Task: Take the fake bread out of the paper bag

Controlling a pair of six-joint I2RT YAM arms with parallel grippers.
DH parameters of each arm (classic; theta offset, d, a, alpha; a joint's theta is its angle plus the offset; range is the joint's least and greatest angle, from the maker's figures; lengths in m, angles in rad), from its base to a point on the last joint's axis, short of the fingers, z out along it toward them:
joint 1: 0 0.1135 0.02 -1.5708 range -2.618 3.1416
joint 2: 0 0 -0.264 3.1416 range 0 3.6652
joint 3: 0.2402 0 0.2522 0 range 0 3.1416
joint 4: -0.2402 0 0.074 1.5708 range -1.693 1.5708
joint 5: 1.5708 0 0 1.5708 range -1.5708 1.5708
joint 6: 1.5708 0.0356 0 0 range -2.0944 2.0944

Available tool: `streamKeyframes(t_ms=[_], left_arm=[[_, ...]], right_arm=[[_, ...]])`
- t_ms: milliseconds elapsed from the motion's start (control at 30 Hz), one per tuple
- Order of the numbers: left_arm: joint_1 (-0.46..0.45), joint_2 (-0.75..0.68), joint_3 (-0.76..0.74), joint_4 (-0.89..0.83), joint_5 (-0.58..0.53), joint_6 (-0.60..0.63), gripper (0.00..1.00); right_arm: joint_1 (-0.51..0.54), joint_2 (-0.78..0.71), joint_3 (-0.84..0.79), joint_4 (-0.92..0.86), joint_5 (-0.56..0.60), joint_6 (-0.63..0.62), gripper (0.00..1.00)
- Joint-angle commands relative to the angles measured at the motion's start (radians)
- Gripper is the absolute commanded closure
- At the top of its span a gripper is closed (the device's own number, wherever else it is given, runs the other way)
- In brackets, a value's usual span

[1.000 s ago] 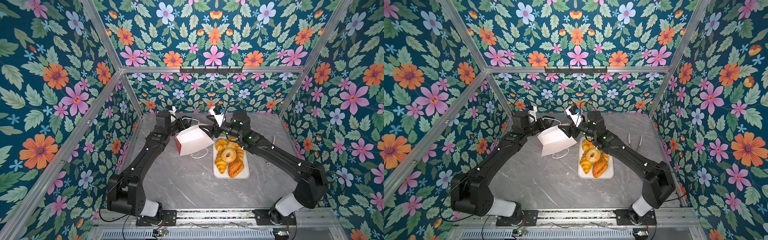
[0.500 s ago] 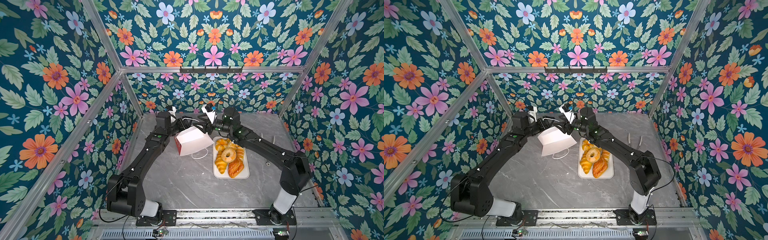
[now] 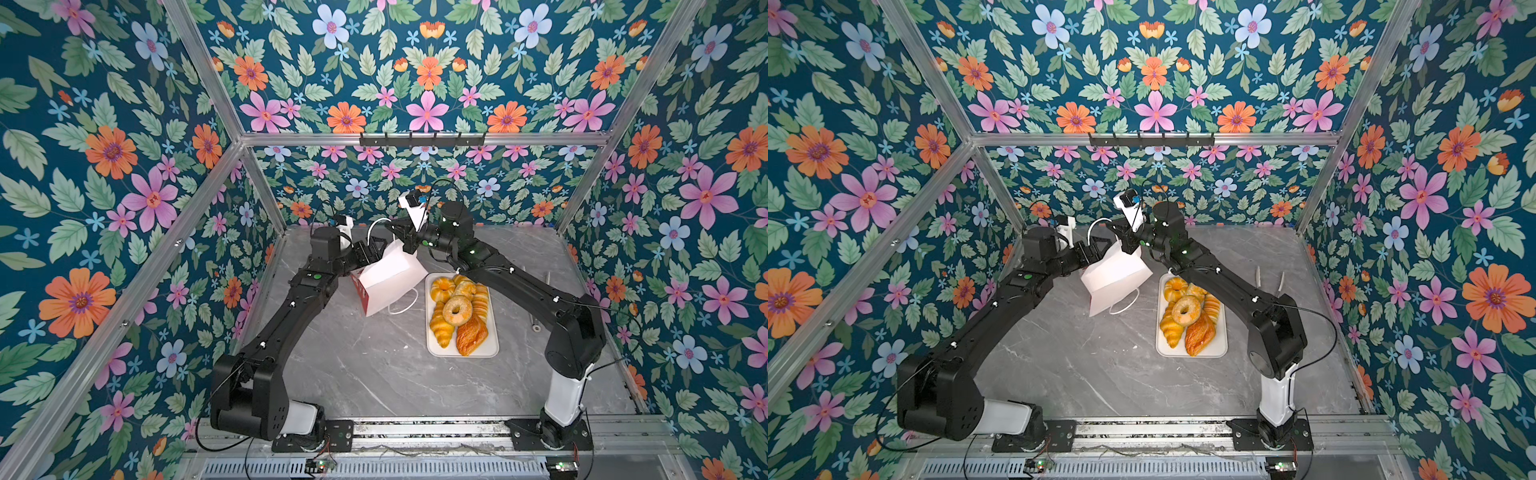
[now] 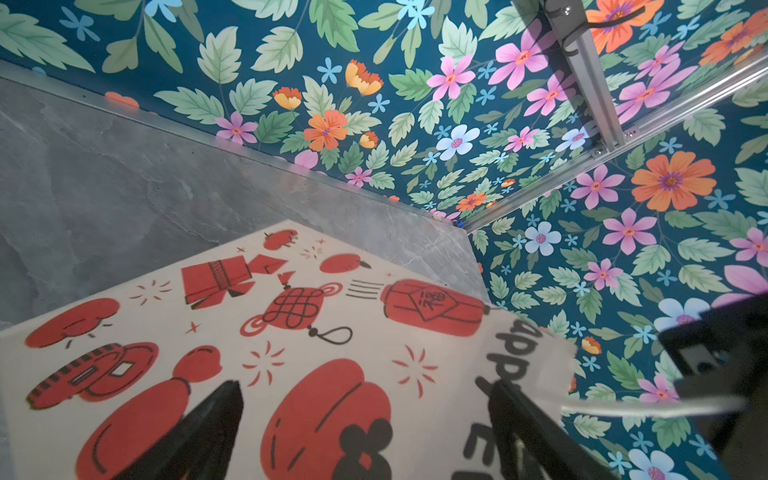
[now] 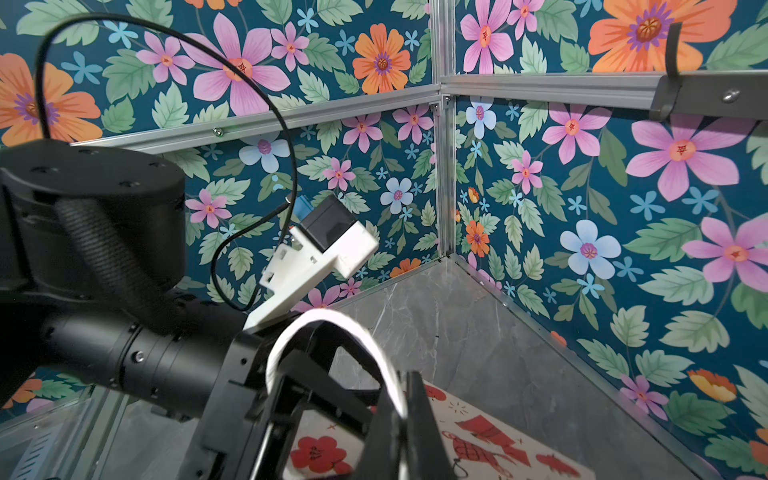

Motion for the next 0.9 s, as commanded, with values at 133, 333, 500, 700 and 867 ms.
streamKeyframes(t_ms=[133,333,500,700,867], left_arm=[[-0.007,-0.013,0.039,-0.109,0.005,0.138,0.01],[-0.007,0.017,0.08,-0.169,-0.041,0.171,0.0],[-0.013,0.052,0.106,-0.177,-0.026,0.179,0.0],[-0.025,0.027,0.103,-0.147,0.021,0.186,0.0],[-0.025,-0.04,0.101,-0.16,0.013,0.204,0.0]], right_arm=[[0.001,0.077,0.154,-0.117,0.025,0.017,1.0],[0.001,0.103,0.195,-0.117,-0.03,0.046,1.0],[0.001,0.13,0.237,-0.146,-0.035,0.051,1.0],[0.001,0.183,0.319,-0.231,-0.005,0.037,1.0],[0.001,0.205,0.343,-0.248,0.009,0.031,1.0]])
